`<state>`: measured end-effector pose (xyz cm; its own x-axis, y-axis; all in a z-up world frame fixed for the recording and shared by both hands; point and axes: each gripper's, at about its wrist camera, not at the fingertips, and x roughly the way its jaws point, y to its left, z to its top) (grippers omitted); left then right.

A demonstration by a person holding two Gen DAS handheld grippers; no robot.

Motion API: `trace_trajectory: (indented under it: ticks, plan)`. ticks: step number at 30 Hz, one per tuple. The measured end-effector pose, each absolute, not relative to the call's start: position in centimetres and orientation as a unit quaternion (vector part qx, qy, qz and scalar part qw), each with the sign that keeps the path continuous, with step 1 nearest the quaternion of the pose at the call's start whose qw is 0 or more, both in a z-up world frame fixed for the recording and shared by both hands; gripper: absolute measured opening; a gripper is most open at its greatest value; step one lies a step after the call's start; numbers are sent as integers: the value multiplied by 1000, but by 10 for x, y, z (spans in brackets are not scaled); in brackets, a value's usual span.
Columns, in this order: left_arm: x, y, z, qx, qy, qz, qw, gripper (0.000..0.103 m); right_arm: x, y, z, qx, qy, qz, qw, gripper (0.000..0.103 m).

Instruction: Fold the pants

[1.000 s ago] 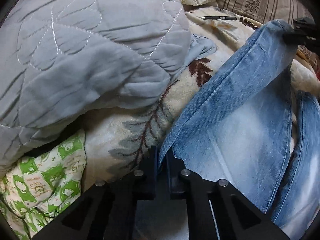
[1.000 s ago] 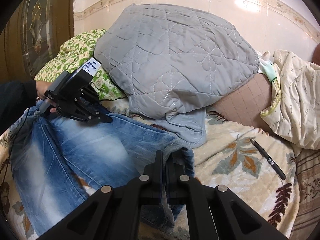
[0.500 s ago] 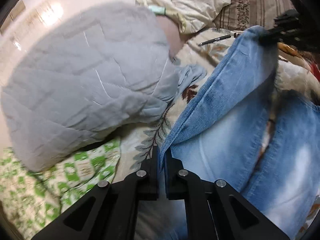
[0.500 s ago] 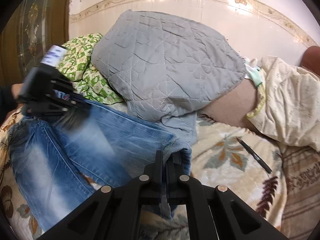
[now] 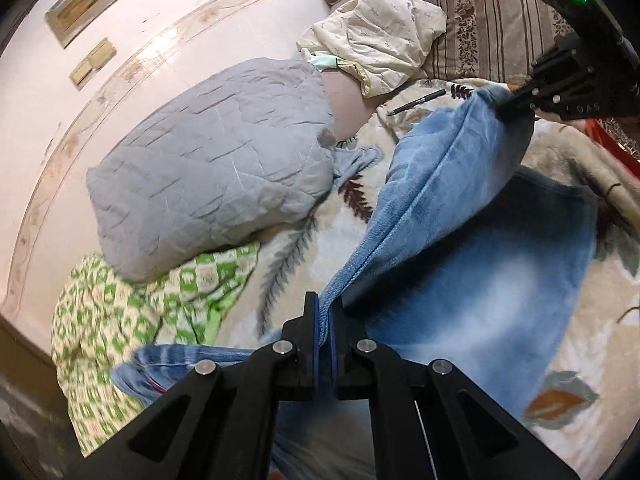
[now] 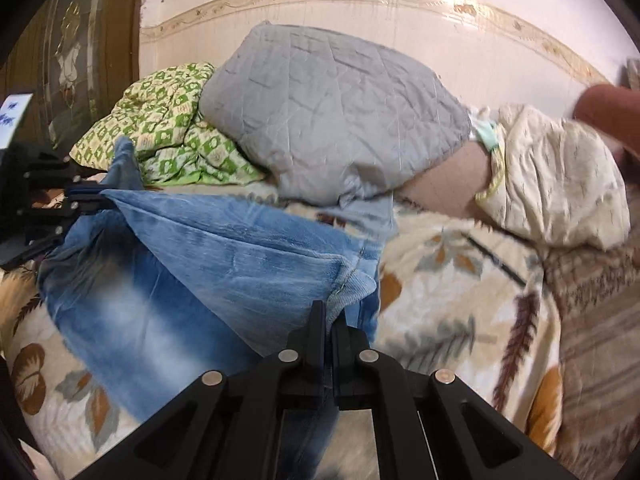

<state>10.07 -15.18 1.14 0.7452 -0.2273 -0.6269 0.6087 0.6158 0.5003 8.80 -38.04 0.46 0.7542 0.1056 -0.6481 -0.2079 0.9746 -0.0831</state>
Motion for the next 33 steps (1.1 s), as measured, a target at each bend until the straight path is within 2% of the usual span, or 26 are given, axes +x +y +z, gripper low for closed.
trace_trajectory:
  ticks: [8,16,24,33]
  plan:
    - [67,-137,-1,275,313,-232,879,4,46,-378,-6,-43,357,85,929,2]
    - [35,-134,-21,266,318,-217,884,4,15,-368,-27,-47,372,78,924,2]
    - [31,-128,-49,236,370,-231,868,4,4,-364,-44,-50,415,70,906,2]
    - [36,-142,-85,291,424,-222,828,5,-1,-357,-60,-60,450,58,889,2]
